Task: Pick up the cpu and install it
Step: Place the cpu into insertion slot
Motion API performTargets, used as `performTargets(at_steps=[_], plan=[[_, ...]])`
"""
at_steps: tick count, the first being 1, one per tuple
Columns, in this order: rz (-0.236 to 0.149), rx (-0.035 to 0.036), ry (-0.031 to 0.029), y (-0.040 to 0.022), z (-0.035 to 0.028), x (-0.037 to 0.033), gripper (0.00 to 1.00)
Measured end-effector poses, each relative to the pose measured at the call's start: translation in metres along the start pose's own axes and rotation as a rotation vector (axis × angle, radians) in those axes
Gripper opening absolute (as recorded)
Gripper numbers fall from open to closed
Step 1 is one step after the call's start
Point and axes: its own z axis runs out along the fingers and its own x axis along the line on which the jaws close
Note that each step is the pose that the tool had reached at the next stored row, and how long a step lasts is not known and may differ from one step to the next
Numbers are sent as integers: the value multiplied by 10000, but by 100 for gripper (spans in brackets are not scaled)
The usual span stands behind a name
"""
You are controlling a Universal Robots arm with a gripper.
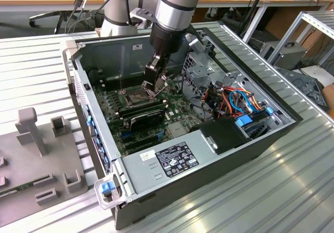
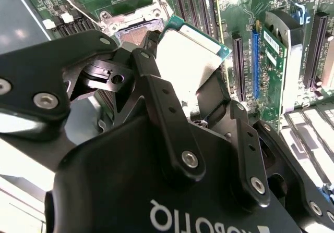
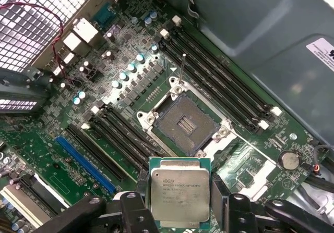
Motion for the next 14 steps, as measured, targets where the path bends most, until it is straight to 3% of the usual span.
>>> performTargets(at_steps=[14], plan=[[-509, 21, 25, 0, 0, 0, 55]])
